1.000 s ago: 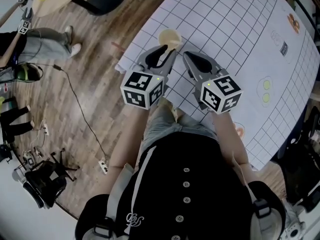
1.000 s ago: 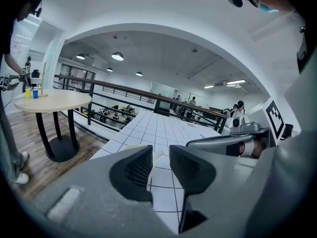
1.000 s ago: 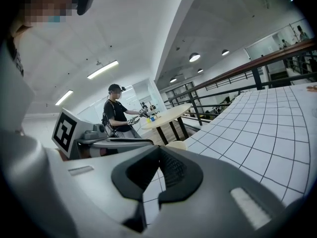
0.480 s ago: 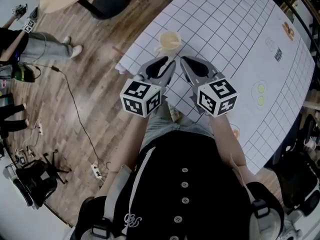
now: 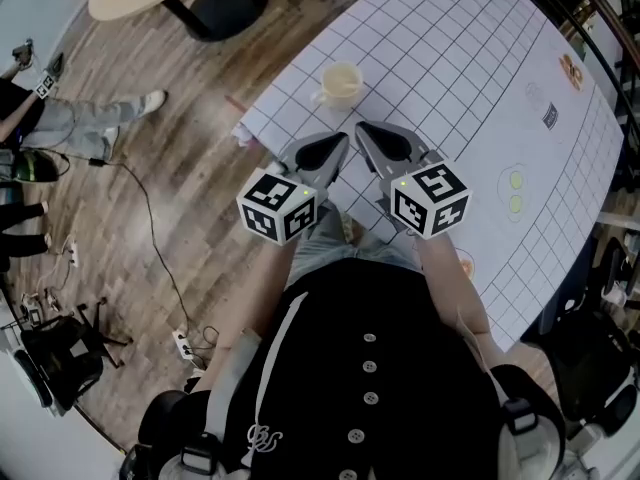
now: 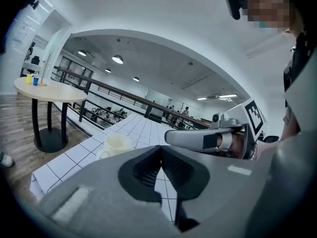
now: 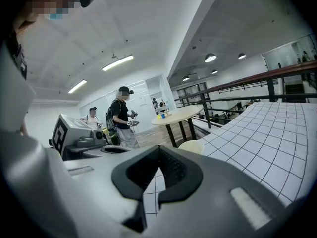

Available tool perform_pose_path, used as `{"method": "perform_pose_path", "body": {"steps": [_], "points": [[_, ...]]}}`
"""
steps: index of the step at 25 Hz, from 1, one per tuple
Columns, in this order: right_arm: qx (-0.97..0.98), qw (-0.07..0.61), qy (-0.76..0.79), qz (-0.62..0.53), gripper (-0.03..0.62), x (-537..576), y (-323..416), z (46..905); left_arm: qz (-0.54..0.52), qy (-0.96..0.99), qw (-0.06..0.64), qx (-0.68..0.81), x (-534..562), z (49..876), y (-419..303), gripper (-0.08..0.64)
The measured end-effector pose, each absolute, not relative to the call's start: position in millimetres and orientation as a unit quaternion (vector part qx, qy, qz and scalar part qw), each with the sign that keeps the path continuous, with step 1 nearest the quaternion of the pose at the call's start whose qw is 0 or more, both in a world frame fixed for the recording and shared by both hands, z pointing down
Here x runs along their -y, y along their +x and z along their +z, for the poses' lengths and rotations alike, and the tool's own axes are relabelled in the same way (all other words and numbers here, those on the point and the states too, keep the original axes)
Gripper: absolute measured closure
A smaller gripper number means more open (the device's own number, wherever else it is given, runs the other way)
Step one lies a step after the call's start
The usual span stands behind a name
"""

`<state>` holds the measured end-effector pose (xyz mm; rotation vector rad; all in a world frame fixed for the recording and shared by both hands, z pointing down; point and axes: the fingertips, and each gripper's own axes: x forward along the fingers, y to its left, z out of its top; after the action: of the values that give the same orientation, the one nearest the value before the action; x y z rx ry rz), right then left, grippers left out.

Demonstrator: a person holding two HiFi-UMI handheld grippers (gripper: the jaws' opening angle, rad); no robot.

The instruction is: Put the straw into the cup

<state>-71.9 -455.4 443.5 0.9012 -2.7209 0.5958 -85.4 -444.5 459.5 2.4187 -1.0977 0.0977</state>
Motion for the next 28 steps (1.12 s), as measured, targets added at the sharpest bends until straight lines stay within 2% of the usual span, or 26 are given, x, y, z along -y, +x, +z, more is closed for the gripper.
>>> {"method": "perform_pose_path", "body": {"steps": [9,28], "points": [[0.921,0.13,0.303,0.207,0.594,431.8,-66.7,460.8,0.045,0.887,0.241,0.392,429.2,463.2,-84.8,0.561],[0.925,0.13,0.299,0.197,0.594,426.0,-69.9,458.6,0.061,0.887,0.244,0.388,426.4,467.3,-84.7,0.561]]}}
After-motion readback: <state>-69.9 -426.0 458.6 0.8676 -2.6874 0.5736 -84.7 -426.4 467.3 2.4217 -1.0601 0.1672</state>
